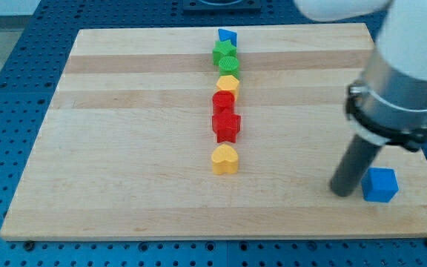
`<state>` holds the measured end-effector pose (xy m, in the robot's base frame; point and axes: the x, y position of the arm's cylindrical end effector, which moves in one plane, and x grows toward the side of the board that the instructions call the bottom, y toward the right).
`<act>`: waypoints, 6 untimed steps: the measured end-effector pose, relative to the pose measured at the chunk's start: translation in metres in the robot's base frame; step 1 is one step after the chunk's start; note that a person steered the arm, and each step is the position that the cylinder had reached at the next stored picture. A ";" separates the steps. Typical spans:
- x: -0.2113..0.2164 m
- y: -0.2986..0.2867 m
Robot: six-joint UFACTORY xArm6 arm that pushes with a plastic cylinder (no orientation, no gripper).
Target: Place your arm to the left of heart
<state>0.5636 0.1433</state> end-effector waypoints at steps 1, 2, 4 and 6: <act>0.005 -0.069; 0.021 -0.137; 0.036 -0.251; -0.040 -0.250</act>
